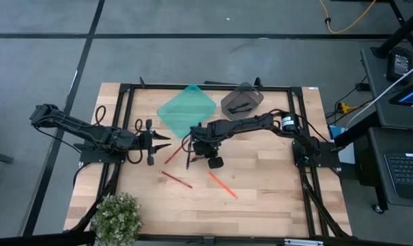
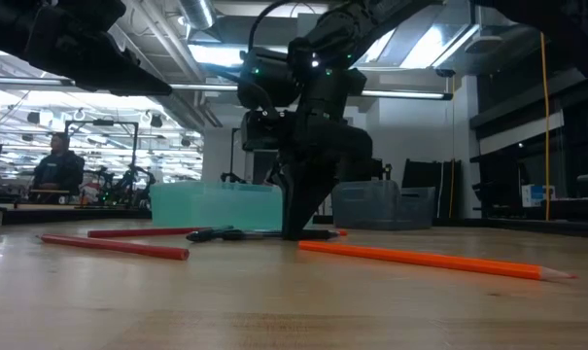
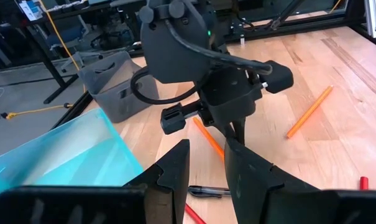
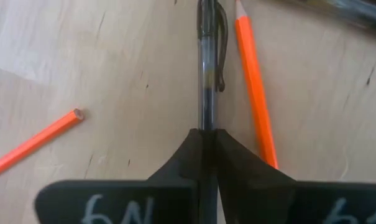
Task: Sort pens & pencils
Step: Put the black pen into the gray bin
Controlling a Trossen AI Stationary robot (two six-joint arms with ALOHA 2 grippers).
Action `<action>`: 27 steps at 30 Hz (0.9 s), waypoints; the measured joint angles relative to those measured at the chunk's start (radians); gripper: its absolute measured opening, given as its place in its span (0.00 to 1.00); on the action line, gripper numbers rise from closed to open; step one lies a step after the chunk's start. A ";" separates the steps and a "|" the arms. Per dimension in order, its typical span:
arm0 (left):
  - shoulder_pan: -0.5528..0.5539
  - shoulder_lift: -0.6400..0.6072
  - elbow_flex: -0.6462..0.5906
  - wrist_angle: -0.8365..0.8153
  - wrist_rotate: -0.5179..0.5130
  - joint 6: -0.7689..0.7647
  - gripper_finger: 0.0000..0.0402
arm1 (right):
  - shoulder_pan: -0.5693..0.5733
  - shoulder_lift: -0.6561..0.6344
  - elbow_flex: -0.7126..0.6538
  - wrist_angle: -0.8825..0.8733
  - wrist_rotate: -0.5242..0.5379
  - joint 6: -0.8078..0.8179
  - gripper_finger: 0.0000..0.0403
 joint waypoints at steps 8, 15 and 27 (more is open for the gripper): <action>0.000 0.000 0.000 0.000 0.000 0.000 0.23 | -0.001 -0.029 -0.006 -0.030 0.002 0.004 0.07; 0.000 0.000 0.000 -0.004 0.000 0.000 0.23 | -0.001 -0.071 -0.004 -0.036 0.005 0.005 0.07; 0.001 0.000 0.000 -0.011 -0.001 0.001 0.23 | -0.017 -0.146 -0.003 -0.047 -0.001 0.035 0.06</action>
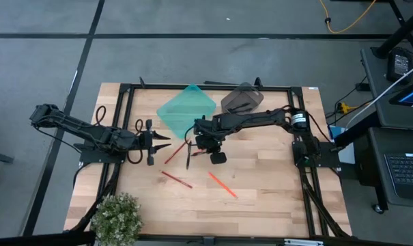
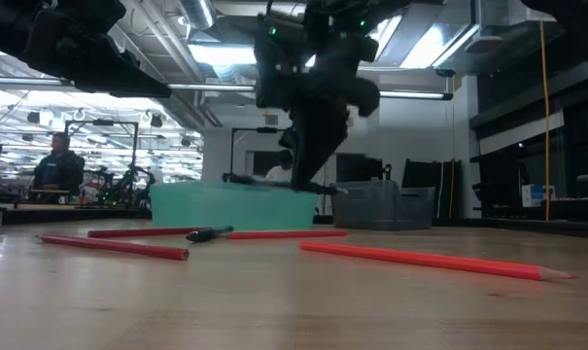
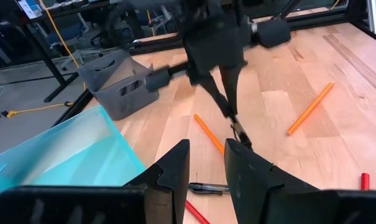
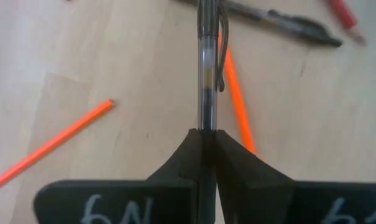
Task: Sort pens & pencils
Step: Put the black pen into the gray bin
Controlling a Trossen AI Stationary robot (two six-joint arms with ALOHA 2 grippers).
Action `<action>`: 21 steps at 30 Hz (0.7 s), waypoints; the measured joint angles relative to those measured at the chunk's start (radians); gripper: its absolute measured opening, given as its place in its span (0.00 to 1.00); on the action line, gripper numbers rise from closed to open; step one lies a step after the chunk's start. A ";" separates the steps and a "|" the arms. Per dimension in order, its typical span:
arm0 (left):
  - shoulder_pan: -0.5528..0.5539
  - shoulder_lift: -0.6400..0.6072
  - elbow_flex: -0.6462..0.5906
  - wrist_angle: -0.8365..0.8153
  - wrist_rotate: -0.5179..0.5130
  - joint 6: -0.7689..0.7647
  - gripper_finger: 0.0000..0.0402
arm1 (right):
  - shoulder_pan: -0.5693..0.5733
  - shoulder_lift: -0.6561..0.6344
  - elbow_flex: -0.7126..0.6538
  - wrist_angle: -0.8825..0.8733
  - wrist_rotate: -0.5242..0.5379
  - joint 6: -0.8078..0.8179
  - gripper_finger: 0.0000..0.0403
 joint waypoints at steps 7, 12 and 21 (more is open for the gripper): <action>0.000 0.000 0.000 -0.001 0.000 0.000 0.23 | -0.014 -0.045 0.002 -0.015 -0.003 0.002 0.06; 0.000 0.000 0.000 -0.005 0.000 0.000 0.23 | -0.029 -0.059 0.003 -0.043 -0.002 0.020 0.06; 0.000 0.000 0.000 -0.021 0.000 0.000 0.23 | -0.040 -0.074 0.003 -0.065 -0.002 0.021 0.06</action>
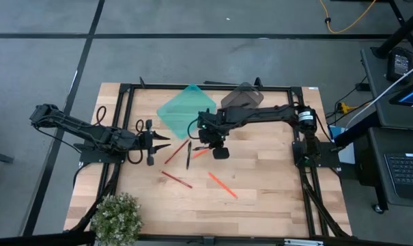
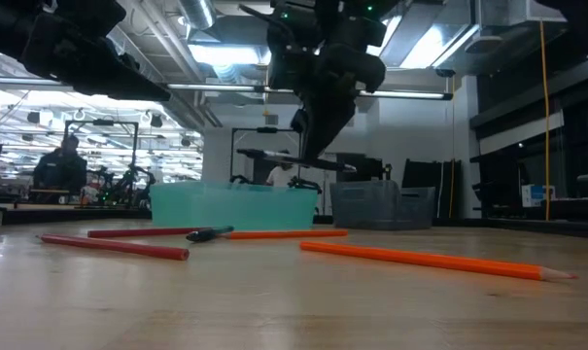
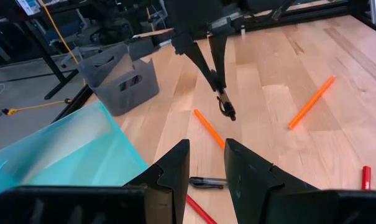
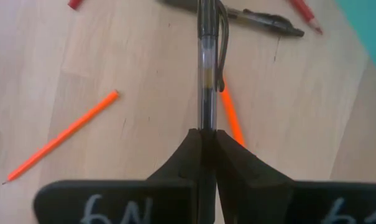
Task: Sort pens & pencils
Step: Put the black pen into the gray bin
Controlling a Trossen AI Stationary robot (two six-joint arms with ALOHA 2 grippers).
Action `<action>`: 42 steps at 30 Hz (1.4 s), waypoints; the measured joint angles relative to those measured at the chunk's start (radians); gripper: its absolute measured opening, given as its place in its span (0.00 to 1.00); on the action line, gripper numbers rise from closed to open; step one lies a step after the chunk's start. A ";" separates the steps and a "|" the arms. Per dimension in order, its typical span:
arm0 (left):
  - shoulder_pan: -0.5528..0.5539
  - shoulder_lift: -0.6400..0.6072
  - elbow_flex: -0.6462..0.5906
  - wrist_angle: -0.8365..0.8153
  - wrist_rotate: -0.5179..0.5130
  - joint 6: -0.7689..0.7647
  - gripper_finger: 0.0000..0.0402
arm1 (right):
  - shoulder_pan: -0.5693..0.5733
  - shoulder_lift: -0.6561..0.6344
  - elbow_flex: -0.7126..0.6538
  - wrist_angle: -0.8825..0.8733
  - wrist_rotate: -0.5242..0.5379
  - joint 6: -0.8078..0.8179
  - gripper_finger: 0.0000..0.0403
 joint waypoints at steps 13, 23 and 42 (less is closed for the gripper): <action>0.000 0.000 0.000 -0.010 0.000 -0.001 0.23 | -0.030 -0.272 -0.323 0.326 -0.030 0.078 0.06; 0.000 0.000 0.000 -0.004 0.000 -0.003 0.23 | -0.033 -0.564 -0.741 0.709 0.043 0.148 0.06; 0.015 0.000 0.000 0.014 -0.007 -0.003 0.23 | -0.118 -0.861 -1.307 1.408 0.134 0.267 0.06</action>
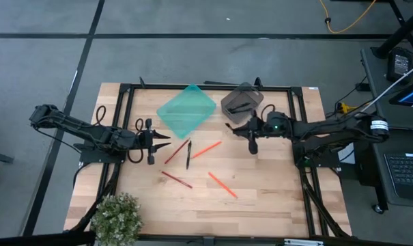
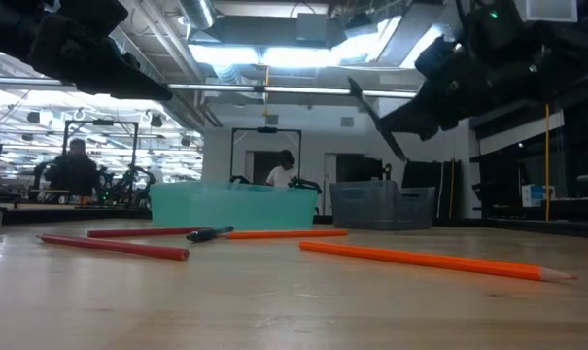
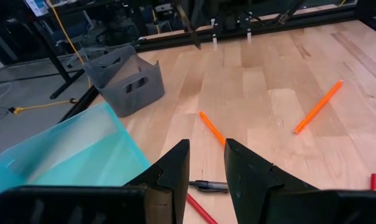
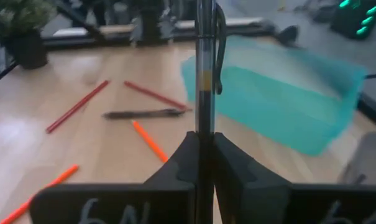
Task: Sort pens & pencils
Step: Put the black pen into the gray bin
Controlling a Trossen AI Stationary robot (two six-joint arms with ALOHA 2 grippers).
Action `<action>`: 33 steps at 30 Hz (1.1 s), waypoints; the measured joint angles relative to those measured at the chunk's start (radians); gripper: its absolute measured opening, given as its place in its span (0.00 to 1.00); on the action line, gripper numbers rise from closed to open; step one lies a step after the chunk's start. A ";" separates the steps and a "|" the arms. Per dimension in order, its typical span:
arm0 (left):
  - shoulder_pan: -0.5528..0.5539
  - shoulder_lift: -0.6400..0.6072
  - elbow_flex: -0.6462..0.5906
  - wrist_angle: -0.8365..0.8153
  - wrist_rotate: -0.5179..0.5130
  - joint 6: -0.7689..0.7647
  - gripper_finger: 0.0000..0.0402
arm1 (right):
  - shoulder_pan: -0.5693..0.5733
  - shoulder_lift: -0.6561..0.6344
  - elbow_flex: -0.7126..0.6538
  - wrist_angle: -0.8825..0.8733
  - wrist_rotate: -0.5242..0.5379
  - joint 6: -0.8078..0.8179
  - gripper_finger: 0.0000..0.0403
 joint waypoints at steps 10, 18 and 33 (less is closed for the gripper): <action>0.012 0.000 0.000 -0.001 -0.001 0.002 0.23 | -0.019 -0.005 -0.216 0.374 0.122 0.051 0.06; 0.018 0.000 0.000 -0.001 -0.002 0.002 0.23 | -0.019 -0.005 -0.251 0.442 0.336 0.043 0.06; 0.018 0.000 0.000 -0.001 -0.005 0.003 0.23 | -0.019 -0.004 -0.250 0.466 0.683 0.017 0.06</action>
